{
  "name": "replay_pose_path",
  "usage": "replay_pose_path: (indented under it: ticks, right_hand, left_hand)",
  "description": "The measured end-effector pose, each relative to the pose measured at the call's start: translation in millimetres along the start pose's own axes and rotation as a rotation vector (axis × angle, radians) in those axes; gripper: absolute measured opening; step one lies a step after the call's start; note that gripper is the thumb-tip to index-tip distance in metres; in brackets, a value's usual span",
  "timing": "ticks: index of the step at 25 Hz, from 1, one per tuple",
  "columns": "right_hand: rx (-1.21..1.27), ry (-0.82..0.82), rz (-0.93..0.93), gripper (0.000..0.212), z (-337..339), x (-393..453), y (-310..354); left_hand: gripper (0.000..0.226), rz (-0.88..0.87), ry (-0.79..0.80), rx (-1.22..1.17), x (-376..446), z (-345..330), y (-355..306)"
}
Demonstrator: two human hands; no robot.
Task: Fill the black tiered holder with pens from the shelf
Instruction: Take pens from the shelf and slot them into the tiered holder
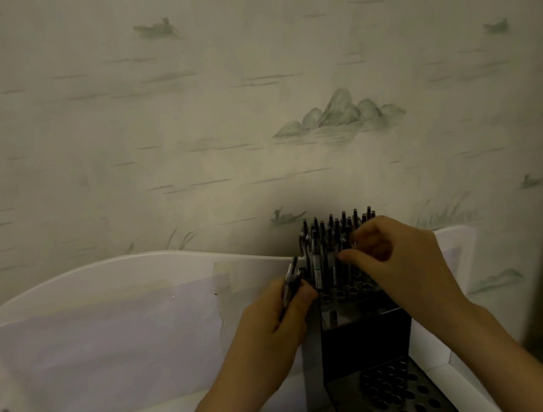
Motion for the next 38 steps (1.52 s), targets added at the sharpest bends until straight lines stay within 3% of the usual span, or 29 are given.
replay_pose_path:
  ticks: [2, 4, 8, 15, 22, 26, 31, 38]
  right_hand:
    - [0.005, -0.034, 0.069, 0.017, 2, -13, 13]
    - [0.104, 0.035, 0.070, 0.018, -8, -26, 20]
    - [0.316, 0.270, -0.067, 0.020, -36, -38, 16]
    - [0.539, 0.317, -0.233, 0.009, -32, -33, 12]
    - [0.778, -0.121, -0.217, 0.011, 38, 7, 9]
    - [0.538, -0.249, -0.070, 0.008, 64, 21, 11]
    - [0.190, -0.200, 0.042, 0.013, 53, 20, 12]
    - [0.116, -0.150, 0.111, 0.014, 40, 24, 15]
  left_hand:
    - [0.021, -0.001, 0.048, -0.039, 1, -7, 2]
    - [0.020, 0.008, 0.108, -0.068, 3, -14, 2]
    - [0.030, 0.003, 0.187, -0.068, 3, -24, -2]
    - [0.022, -0.020, 0.202, -0.032, 3, -28, -15]
    - [0.018, 0.118, 0.067, -0.141, 10, -6, -6]
    - [0.018, 0.038, -0.055, 0.016, 13, 7, -6]
    - [0.011, 0.066, -0.077, 0.036, 13, 9, 1]
    - [0.013, 0.100, -0.053, -0.052, 14, 7, 6]
Point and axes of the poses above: each hand's wrist, its own x-axis towards the middle knuckle, its own z-axis out of the back of the hand, y = z × x, the point moved 8 cm from there along x, towards the middle knuckle, and after that the axes turned 12 degrees about x, right-handed, at the moved point
